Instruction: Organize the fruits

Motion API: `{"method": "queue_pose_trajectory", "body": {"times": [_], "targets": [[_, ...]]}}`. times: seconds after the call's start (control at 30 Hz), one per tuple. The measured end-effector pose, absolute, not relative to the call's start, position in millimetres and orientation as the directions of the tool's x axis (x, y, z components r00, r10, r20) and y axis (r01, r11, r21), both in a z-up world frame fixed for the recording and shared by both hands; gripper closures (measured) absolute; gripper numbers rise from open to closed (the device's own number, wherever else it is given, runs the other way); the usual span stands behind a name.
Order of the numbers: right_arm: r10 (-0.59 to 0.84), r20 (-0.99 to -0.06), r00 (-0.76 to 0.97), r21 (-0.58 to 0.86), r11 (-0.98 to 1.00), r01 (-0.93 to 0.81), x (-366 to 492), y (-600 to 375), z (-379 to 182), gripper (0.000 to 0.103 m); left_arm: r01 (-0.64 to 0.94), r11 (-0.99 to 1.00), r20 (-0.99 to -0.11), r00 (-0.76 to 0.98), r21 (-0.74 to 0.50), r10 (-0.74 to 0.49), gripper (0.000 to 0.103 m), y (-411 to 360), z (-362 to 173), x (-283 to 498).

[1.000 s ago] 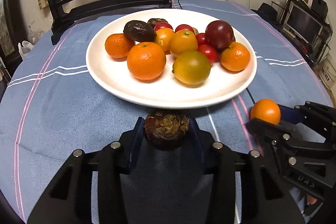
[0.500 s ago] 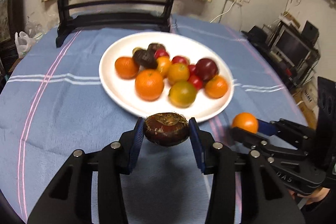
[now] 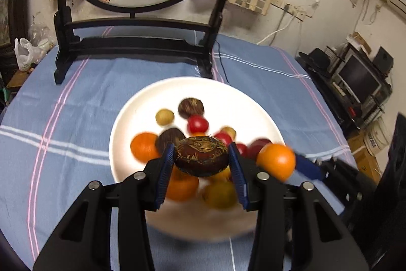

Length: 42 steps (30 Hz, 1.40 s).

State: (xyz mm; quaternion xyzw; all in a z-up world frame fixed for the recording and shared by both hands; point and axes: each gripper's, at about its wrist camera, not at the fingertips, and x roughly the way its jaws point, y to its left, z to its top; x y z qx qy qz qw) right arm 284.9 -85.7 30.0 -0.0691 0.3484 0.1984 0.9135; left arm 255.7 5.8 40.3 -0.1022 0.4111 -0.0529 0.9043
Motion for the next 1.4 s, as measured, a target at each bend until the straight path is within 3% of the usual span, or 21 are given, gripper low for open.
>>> {"method": "queue_pose_trajectory", "body": {"times": [0.2, 0.27, 0.3, 0.33, 0.4, 0.53, 0.7, 1.0, 1.4], "targets": [[0.291, -0.676, 0.677, -0.009, 0.915, -0.402, 307, -75, 23, 0.064, -0.014, 0.989, -0.758, 0.644, -0.145, -0.102, 0.061, -7, 31, 290], [0.282, -0.665, 0.692, -0.01, 0.923, -0.385, 310, -77, 24, 0.053, -0.022, 0.991, -0.771, 0.631, -0.134, -0.09, 0.061, -9, 25, 296], [0.271, -0.654, 0.706, -0.011, 0.93, -0.368, 310, -78, 25, 0.043, -0.03, 0.992, -0.774, 0.629, -0.125, -0.078, 0.055, -10, 23, 298], [0.257, -0.652, 0.713, -0.012, 0.937, -0.348, 311, -81, 25, 0.041, -0.039, 0.993, -0.768, 0.637, -0.116, -0.064, 0.048, -10, 23, 298], [0.254, -0.652, 0.714, -0.006, 0.94, -0.341, 308, -87, 24, 0.04, -0.072, 0.995, -0.763, 0.647, -0.073, -0.009, 0.022, -9, 25, 296], [0.236, -0.645, 0.727, -0.005, 0.95, -0.313, 297, -99, 25, 0.028, -0.059, 0.996, -0.749, 0.663, -0.074, -0.017, 0.02, -7, 28, 282], [0.246, -0.643, 0.725, 0.022, 0.953, -0.303, 276, -112, 28, 0.027, -0.044, 0.996, -0.736, 0.676, -0.08, -0.029, 0.015, -10, 32, 256], [0.223, -0.624, 0.749, -0.006, 0.957, -0.29, 220, -129, 27, 0.013, -0.011, 0.997, -0.73, 0.681, -0.077, -0.049, 0.008, -22, 31, 200], [0.194, -0.664, 0.722, 0.036, 0.973, -0.228, 188, -167, 0, 0.006, -0.035, 0.999, -0.757, 0.653, -0.034, -0.003, 0.007, -23, 5, 143]]}}
